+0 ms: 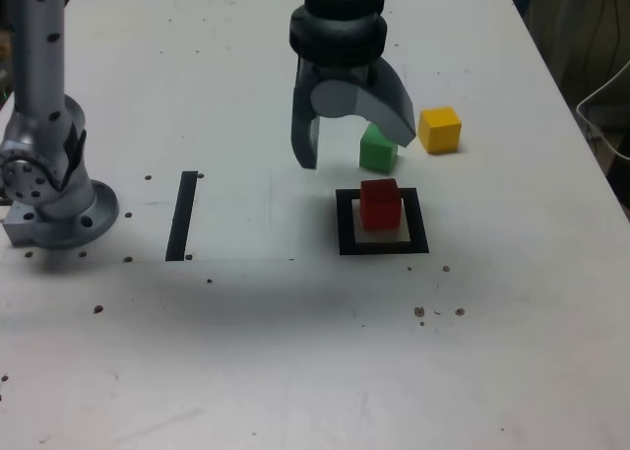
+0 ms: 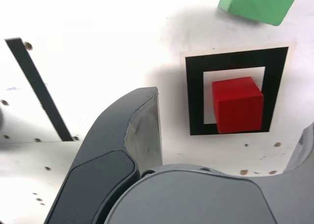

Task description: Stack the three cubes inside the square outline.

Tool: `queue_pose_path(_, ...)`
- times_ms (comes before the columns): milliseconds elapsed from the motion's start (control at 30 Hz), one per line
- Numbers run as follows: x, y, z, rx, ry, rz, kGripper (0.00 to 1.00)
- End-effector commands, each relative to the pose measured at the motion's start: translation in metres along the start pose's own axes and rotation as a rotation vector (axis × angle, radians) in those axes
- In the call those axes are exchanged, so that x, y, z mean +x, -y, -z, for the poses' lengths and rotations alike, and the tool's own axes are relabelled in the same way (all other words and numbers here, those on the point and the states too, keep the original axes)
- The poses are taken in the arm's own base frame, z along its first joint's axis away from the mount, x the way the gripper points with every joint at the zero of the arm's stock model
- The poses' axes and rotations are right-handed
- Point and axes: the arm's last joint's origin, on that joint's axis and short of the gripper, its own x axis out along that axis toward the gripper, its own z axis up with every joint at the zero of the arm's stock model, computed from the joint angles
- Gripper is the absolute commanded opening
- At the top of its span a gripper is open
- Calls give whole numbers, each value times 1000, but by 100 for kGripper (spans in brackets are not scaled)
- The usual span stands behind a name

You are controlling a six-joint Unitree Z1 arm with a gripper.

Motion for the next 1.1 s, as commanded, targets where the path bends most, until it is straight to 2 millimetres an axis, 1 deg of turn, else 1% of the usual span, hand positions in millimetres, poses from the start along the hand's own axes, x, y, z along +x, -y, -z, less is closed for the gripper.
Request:
queue_pose_path(0,0,-2,0,13,-4,-4,100)
queue_pose_path(167,-3,-7,0,40,-12,-22,100)
queue_pose_path(300,-11,-14,-5,50,-8,-43,100)
queue_pose_path(467,-24,-27,-10,50,-9,-68,100)
queue_pose_path(633,-31,-41,-15,81,-6,-80,100)
queue_pose_path(867,-31,-59,-18,127,-46,-99,100)
queue_pose_path(1067,-28,-67,-21,190,-77,-157,100)
